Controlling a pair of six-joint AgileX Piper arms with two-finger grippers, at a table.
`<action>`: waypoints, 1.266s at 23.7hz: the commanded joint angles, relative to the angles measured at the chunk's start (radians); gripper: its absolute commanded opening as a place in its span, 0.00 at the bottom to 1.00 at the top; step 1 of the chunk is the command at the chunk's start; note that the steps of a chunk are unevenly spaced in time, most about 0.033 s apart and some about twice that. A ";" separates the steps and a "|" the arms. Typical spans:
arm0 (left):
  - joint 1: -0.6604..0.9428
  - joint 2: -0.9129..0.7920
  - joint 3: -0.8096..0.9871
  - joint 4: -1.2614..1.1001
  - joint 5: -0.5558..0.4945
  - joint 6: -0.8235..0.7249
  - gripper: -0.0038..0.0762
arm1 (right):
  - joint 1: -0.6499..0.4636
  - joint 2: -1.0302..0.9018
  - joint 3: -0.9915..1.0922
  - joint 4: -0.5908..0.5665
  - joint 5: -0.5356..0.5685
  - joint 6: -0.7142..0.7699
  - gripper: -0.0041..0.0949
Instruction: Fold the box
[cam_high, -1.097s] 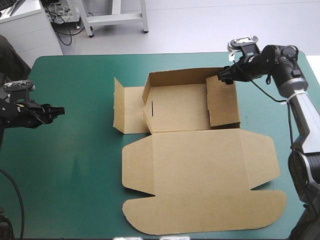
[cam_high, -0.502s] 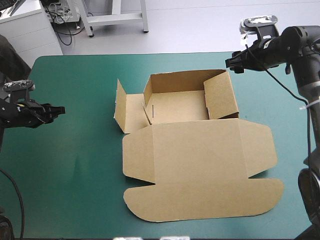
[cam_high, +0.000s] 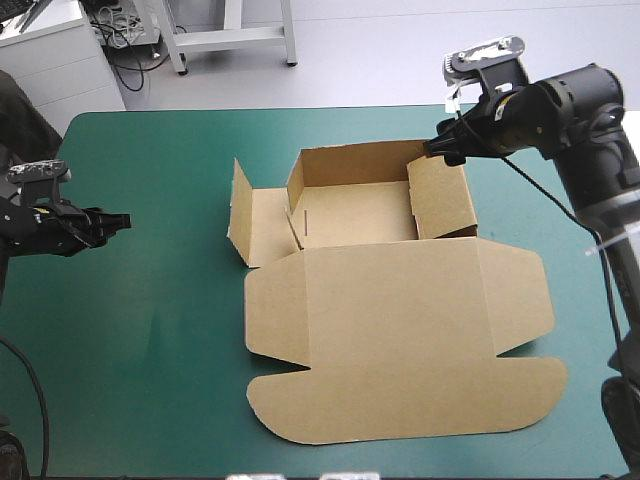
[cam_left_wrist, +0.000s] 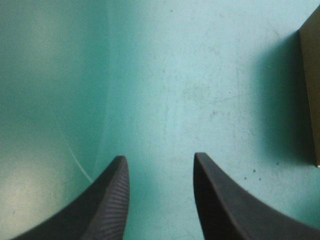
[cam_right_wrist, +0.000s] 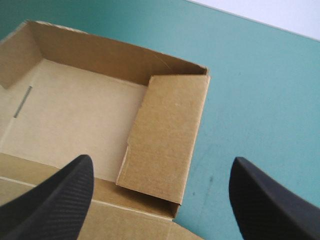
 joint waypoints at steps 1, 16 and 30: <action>0.001 -0.034 -0.025 -0.036 -0.031 0.000 0.42 | -0.044 0.042 0.011 0.013 0.000 0.012 0.74; 0.001 -0.034 -0.025 -0.055 -0.020 0.020 0.42 | -0.148 0.397 0.009 0.161 -0.095 -0.040 0.70; 0.001 -0.034 -0.025 -0.068 -0.016 0.036 0.41 | -0.148 0.426 -0.063 0.107 -0.080 -0.028 0.03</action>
